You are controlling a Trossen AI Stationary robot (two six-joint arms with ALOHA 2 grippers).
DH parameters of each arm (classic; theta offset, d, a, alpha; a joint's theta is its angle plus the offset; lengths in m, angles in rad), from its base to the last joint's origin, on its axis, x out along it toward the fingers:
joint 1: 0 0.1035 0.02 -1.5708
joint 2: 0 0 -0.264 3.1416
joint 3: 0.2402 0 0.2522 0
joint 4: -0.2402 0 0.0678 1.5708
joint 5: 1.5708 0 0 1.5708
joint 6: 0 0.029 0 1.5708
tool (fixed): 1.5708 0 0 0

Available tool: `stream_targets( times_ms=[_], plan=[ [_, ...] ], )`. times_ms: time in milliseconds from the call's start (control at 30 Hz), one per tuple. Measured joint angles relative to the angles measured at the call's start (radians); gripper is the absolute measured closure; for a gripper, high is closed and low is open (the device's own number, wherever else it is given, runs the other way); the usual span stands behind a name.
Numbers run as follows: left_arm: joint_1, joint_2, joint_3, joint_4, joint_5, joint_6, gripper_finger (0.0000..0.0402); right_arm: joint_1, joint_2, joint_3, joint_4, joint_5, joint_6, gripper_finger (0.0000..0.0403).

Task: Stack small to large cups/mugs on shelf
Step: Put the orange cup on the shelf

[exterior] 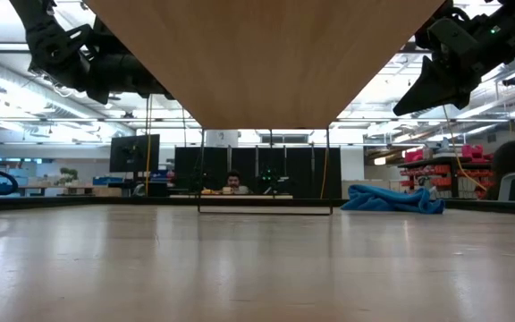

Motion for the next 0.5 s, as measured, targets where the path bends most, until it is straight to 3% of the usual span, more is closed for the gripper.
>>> stream_targets(
  times_ms=[333, 500],
  plan=[
    [0.018, 0.000, 0.000, -0.013, -0.014, 0.002, 0.0393, 0.000, 0.000, 0.000, 0.000, -0.004, 0.004, 0.0393],
    [0.045, 0.000, 0.000, -0.057, -0.019, -0.007, 0.0383, 0.000, 0.000, 0.000, 0.000, -0.032, 0.016, 0.0393]
  ],
)
